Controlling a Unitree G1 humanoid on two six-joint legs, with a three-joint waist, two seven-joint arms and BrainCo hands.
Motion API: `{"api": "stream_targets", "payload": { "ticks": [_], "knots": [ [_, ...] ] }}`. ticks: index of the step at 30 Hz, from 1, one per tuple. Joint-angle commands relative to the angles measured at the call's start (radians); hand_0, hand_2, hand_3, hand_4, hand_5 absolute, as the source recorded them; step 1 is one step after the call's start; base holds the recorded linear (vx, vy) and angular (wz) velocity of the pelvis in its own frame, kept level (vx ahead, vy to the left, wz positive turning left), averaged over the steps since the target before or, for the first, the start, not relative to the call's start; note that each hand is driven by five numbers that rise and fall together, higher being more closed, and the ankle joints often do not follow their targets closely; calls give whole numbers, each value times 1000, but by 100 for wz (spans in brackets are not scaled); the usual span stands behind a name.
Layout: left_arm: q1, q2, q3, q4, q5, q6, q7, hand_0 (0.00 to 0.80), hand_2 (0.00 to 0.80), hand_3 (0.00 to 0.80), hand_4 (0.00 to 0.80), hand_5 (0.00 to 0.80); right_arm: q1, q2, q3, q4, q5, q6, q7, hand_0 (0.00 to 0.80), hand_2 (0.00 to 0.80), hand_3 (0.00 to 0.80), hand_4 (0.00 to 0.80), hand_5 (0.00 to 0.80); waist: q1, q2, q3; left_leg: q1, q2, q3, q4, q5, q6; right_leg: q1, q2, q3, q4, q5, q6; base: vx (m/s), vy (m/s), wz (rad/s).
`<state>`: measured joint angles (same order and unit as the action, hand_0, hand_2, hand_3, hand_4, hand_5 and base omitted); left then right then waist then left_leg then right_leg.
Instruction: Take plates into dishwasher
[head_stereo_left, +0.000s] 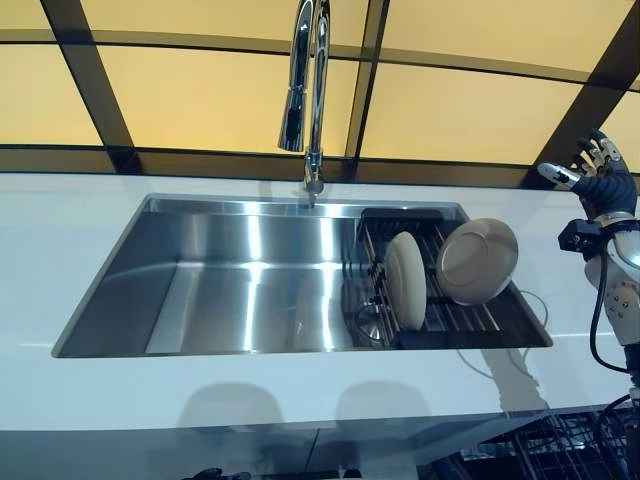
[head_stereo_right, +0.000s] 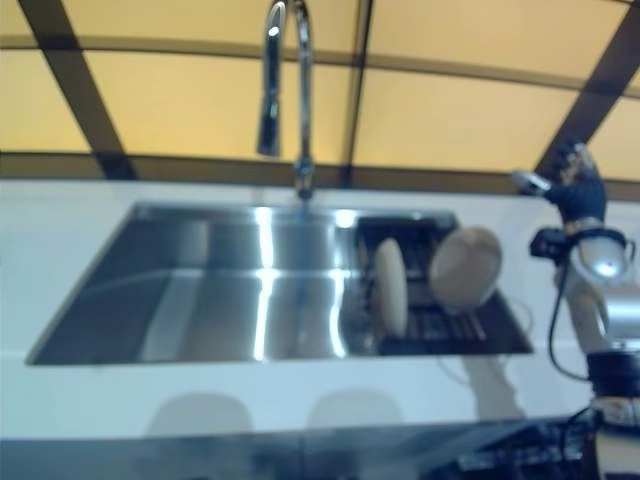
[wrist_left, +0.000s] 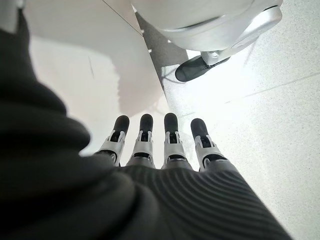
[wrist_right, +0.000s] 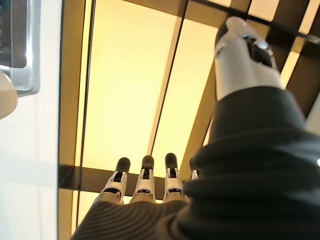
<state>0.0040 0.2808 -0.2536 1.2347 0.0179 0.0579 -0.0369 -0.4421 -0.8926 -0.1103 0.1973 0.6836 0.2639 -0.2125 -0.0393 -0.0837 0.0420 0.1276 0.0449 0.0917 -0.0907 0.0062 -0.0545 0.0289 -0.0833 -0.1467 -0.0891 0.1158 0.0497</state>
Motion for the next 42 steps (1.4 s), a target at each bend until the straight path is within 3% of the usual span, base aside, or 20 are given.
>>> {"api": "stream_targets", "payload": {
  "ticks": [1, 9, 19, 26, 42],
  "knots": [
    [-22, 32, -26, 18, -7, 1, 11, 0, 0, 0, 0, 0, -130, -66, -14, 77, 49, 16, 14, 0, 0, 0, 0, 0, 21, -13, -20, -18, -8, 80, 3, -5, 21, 58, -10, 0, 12, -39, 49, 0, 0, 0],
    [-31, 36, -53, 12, -16, 5, 6, 0, 0, 0, 0, 0, -190, -77, 33, 174, 171, 118, 34, 0, 0, 0, 0, 0, 21, -24, -20, -11, -9, 91, 3, -9, 22, 65, -8, 0, 13, -42, 46, 0, 0, 0],
    [-45, 37, -94, -7, -23, 23, 2, 0, 0, 0, 0, 0, -335, -100, 134, 331, 145, 197, 33, 0, 0, 0, 0, 0, 35, -32, -20, -3, -14, 99, 3, -15, 27, 68, -14, 0, 14, -39, 51, 0, 3, 0],
    [-51, 45, -106, -15, -30, 40, 2, 0, 0, 0, 0, 0, -404, -114, 202, 420, 120, 298, 59, 0, 0, 0, 0, 0, 43, -36, -16, -1, -19, 101, 3, -17, 31, 67, -20, -3, 20, -38, 54, 0, 0, 0],
    [-54, 59, -101, -28, -26, 42, -1, 0, 0, 0, 0, 0, -467, -148, 320, 511, -33, 443, 296, 0, 0, 0, 0, 0, 50, -47, -7, -1, -22, 103, 3, -16, 34, 67, -25, -13, 32, -40, 57, 0, 0, 0]
  ]
}}
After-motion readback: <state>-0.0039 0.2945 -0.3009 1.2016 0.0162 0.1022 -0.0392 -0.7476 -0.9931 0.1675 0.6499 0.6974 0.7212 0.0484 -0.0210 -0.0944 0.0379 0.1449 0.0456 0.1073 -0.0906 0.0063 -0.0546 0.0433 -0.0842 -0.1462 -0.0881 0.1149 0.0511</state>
